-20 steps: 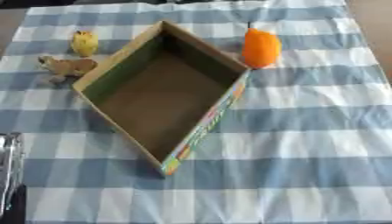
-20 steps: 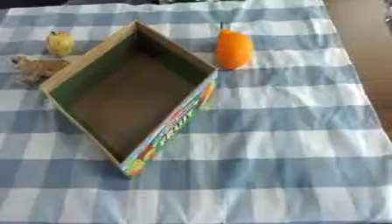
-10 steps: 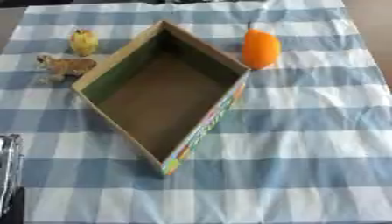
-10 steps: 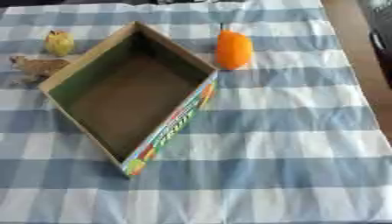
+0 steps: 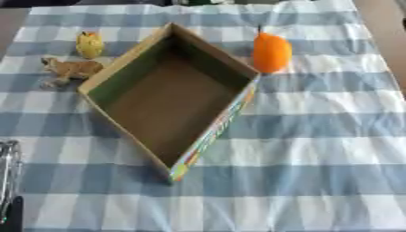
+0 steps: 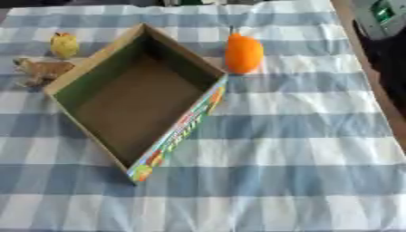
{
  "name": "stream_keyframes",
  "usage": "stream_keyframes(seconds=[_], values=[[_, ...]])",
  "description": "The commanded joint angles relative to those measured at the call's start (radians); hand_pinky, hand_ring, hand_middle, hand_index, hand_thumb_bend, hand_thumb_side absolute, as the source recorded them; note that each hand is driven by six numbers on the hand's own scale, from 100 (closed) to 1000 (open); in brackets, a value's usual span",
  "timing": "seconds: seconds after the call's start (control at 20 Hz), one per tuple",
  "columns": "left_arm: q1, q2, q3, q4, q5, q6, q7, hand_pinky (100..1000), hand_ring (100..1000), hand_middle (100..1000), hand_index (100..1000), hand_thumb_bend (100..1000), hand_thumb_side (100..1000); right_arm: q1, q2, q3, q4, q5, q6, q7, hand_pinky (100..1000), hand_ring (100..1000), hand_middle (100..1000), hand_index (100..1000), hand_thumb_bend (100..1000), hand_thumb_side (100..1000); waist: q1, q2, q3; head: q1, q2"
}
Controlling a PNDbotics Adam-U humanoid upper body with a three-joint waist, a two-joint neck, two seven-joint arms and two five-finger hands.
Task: Pick up objects on the table and place them in the box.
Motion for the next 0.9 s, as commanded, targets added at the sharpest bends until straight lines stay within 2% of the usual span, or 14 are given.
stream_keyframes(seconds=[0.05,0.35,0.7,0.9], values=[[-0.003,0.024,-0.003,-0.019,0.002,0.002,-0.007,493,571,586,708,100,771,-0.045,0.005,-0.011,0.062,0.018,-0.03,0.058,830,944,815,852,399,554,-0.001,-0.027,0.0,-0.004,-0.003],[0.002,0.021,-0.005,-0.019,0.004,0.006,-0.013,493,571,585,707,100,771,-0.077,0.043,-0.02,0.179,0.066,-0.064,0.116,840,959,824,857,447,415,0.003,-0.033,0.004,-0.011,0.001],[0.006,0.02,-0.004,-0.019,0.005,0.007,-0.011,492,572,585,707,100,769,-0.086,0.071,-0.024,0.268,0.116,-0.1,0.159,852,973,843,879,478,335,0.008,-0.04,0.005,-0.015,0.001],[0.007,0.019,-0.003,-0.019,0.005,0.008,-0.01,492,572,585,707,100,771,-0.079,0.066,-0.023,0.294,0.125,-0.121,0.199,868,997,861,911,493,325,0.009,-0.038,0.003,-0.014,-0.004]])
